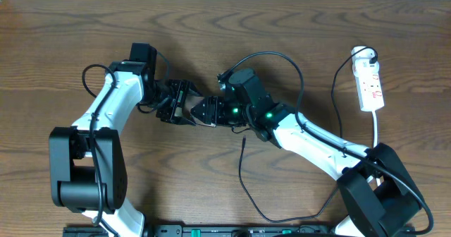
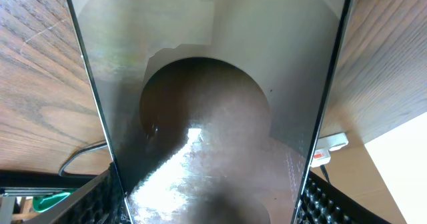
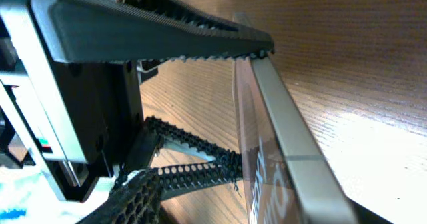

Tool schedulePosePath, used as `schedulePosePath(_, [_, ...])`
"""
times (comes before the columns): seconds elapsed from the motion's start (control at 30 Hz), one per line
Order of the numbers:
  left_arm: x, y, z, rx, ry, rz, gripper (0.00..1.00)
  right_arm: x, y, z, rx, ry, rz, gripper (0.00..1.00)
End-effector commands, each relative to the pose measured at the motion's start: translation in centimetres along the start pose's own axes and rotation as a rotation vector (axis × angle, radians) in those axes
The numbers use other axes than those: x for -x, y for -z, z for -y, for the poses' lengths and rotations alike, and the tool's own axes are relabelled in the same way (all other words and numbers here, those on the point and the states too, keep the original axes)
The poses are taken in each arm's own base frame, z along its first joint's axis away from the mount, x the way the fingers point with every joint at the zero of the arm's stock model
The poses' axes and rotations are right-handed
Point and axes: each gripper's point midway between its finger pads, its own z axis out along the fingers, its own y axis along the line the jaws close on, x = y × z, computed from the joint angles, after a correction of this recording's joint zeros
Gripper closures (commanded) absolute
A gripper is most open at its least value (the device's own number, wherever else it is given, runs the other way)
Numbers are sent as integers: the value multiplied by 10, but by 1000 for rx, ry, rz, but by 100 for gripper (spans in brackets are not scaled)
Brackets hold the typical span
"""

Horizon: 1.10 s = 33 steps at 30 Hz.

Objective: Plug charger to phone and switch on socket

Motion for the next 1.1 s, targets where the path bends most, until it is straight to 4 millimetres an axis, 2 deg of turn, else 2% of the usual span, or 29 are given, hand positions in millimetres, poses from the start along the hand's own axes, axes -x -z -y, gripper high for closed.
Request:
schedulePosePath(0.0, [-11,5,4,-22,-9,-35,93,2,-3,-2,-9,6,9,46])
schedulePosePath(0.17, [-11,5,4,-22,-9,-36,93,1,-4,1,-32,7,21,51])
schedulePosePath(0.47, [-18,6,5,-32,-17,-76,92,-5,-9,-2,-46,23,24,51])
schedulePosePath(0.63, [-22,6,6,-37,-17,-96,93,-4,-9,3,-72,20,37,53])
schedulePosePath(0.93, [-21,6,6,-38,-25,-94,93,-4,-9,3,-74,19,37,62])
schedulePosePath(1.07, [-20,6,6,-35,-25,-84,93,-4,-9,3,-74,19,37,69])
